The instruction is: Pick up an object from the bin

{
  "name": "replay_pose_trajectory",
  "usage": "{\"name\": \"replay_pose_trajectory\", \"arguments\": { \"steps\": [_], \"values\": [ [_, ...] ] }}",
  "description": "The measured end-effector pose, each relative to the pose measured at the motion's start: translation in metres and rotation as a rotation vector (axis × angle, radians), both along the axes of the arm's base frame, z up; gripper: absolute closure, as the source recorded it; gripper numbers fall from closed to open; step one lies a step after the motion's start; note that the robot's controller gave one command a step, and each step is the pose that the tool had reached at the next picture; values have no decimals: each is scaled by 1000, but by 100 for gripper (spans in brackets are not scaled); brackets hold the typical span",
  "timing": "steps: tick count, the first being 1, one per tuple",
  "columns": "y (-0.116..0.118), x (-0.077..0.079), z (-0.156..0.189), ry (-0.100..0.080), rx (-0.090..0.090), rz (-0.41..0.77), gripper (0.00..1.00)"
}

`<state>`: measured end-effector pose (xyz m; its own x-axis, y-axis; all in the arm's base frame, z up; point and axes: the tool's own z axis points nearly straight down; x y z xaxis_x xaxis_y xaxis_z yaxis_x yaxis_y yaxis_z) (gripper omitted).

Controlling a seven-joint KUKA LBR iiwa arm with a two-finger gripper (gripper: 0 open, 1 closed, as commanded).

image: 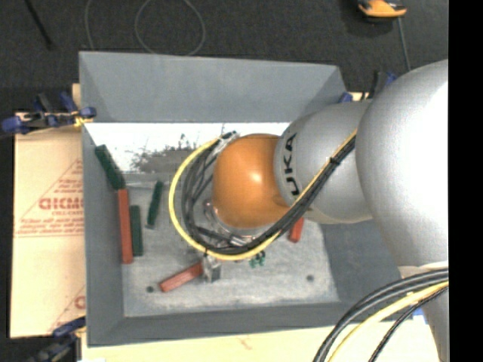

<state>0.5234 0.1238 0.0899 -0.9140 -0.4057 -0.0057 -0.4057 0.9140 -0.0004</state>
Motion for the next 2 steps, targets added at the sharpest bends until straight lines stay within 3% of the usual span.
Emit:
{"name": "replay_pose_trajectory", "arguments": {
  "steps": [2],
  "values": [
    [-1,5,113,-4,0,-7,100]
  ]
}}
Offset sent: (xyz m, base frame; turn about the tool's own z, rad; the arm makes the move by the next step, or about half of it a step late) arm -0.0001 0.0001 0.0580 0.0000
